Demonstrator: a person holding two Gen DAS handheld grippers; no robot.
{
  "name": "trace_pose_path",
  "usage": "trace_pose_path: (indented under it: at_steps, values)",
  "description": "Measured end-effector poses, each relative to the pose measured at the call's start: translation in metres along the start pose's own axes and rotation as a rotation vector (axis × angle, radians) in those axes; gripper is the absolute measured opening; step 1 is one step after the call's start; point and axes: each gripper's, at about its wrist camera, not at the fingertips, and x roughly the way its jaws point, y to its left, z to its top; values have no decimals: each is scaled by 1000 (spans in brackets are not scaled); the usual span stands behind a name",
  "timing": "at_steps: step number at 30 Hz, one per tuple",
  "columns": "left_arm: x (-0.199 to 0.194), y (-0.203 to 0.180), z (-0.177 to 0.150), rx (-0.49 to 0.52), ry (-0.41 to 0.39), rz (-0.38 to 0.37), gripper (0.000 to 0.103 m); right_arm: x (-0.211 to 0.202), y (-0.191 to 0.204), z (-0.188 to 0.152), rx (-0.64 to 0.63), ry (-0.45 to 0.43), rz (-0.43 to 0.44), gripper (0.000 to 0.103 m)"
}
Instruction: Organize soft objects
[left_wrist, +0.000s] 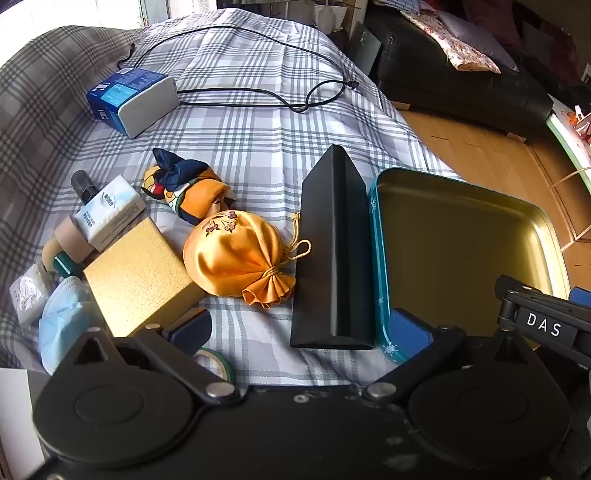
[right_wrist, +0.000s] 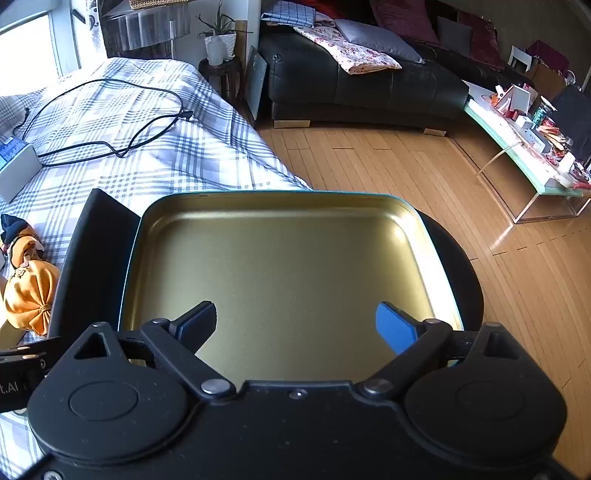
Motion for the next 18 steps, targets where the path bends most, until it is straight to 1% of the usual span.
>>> trace_pose_path:
  at_steps: [18]
  values:
    - [0,-1,-2,1,2,-2,102,0,0,0,4,3,7,90]
